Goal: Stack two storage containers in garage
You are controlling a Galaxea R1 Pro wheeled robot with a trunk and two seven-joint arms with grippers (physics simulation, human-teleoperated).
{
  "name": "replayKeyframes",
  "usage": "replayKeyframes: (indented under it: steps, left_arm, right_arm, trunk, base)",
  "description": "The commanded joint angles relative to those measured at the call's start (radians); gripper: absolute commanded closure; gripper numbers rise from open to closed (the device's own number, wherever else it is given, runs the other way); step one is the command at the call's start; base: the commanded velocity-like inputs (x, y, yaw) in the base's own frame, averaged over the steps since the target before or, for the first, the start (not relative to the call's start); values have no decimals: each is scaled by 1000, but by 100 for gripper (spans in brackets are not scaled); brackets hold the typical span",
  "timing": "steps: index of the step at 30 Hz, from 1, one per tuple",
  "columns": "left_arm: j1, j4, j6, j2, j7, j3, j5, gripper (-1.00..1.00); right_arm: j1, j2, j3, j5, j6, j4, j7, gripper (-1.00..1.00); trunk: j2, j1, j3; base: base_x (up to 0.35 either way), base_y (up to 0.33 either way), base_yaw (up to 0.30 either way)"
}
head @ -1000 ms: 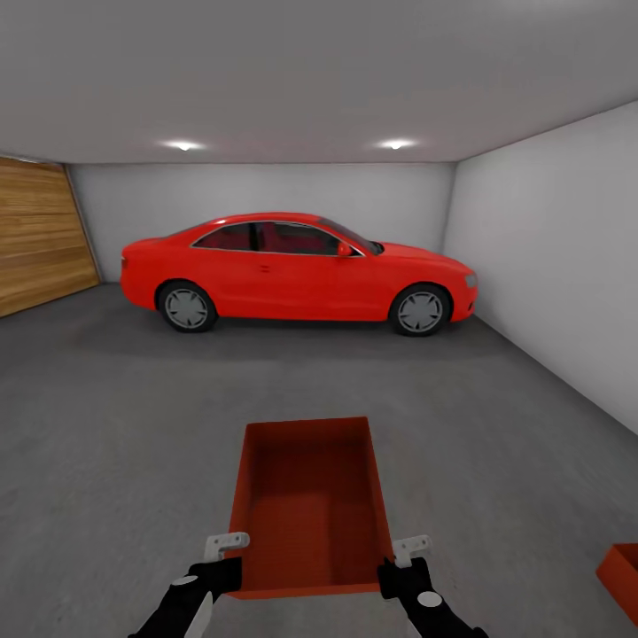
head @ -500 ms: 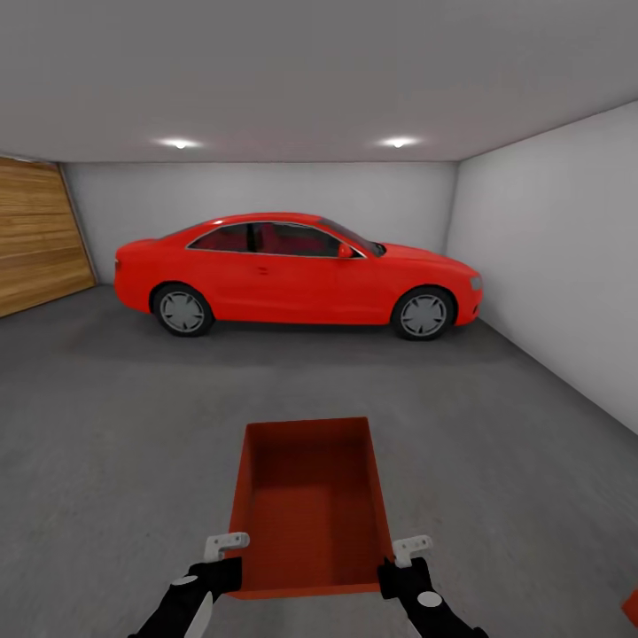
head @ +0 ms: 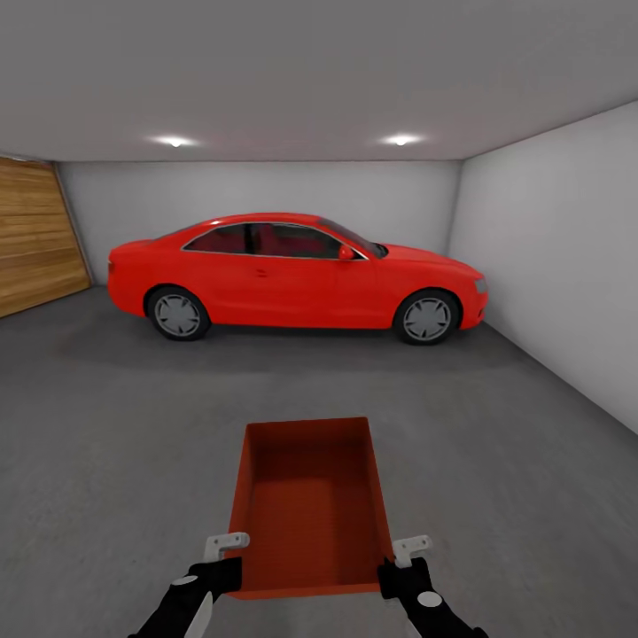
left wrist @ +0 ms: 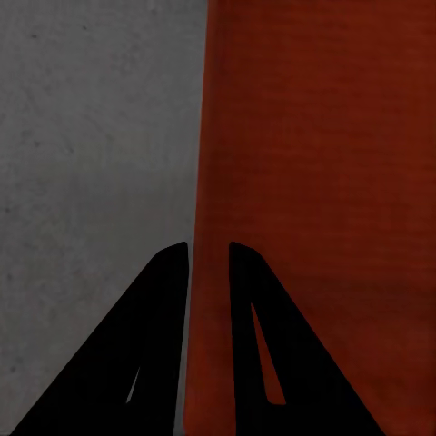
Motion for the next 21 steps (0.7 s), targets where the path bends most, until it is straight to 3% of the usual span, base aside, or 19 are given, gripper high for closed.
replayKeyframes:
  steps: [1, 21]
  left_arm:
    - [0, -3, -75, -1, 15, 9, -20, 100]
    - [0, -3, -75, -1, 15, 9, -20, 100]
  right_arm:
    - [0, 29, 16, -6, -2, 3, 78, 100]
    - [0, 29, 16, -6, -3, 3, 78, 100]
  trunk:
    - [-1, 1, 0]
    - [-1, 1, 0]
  base:
    - [327, 0, 0]
    - [327, 0, 0]
